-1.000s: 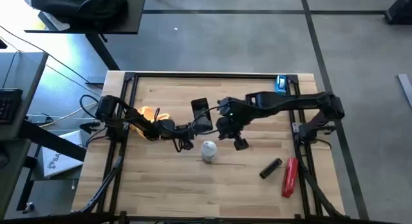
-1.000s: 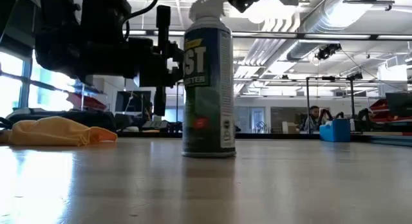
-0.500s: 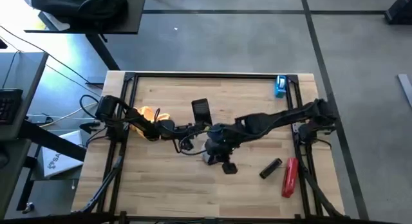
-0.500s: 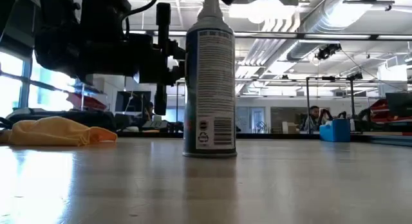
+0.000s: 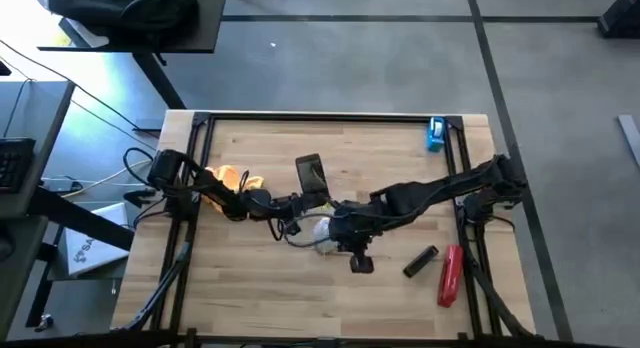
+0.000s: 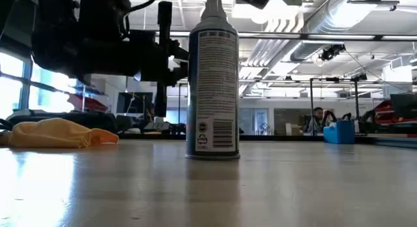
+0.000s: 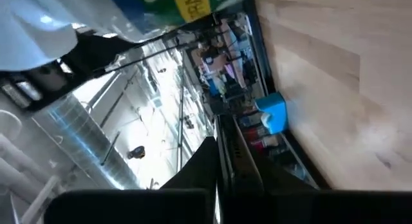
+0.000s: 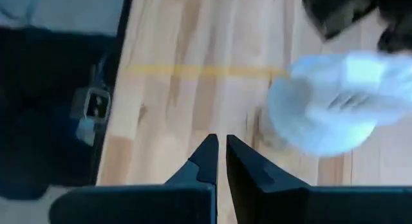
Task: Apply microfiber cloth
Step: Spray the front of the cellphone using the white spray bottle
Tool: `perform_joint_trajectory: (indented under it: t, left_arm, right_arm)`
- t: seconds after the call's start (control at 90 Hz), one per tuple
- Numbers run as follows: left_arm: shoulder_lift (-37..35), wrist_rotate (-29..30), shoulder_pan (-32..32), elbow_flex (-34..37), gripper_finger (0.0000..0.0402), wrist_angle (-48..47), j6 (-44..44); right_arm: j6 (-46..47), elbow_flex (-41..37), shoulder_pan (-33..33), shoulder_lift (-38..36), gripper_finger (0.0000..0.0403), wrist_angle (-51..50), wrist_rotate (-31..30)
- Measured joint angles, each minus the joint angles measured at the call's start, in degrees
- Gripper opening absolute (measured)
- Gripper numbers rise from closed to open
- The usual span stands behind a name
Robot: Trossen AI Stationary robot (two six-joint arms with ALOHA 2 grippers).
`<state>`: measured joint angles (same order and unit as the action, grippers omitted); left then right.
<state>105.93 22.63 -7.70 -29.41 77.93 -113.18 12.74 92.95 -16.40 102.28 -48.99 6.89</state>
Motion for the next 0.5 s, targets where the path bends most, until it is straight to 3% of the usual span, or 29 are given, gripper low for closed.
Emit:
perform_joint_trajectory:
  t: [0.344,0.5]
  left_arm:
    - [-2.6,16.4,-8.7,3.6,0.0008,2.3,1.1]
    - [-6.8,23.3,-12.4,7.4,0.0008,2.7,4.2]
  right_arm:
    - [-6.1,0.0,0.5,2.7,0.0000,13.9,2.2]
    - [-8.7,0.0,2.3,2.7,0.0000,14.1,-1.6]
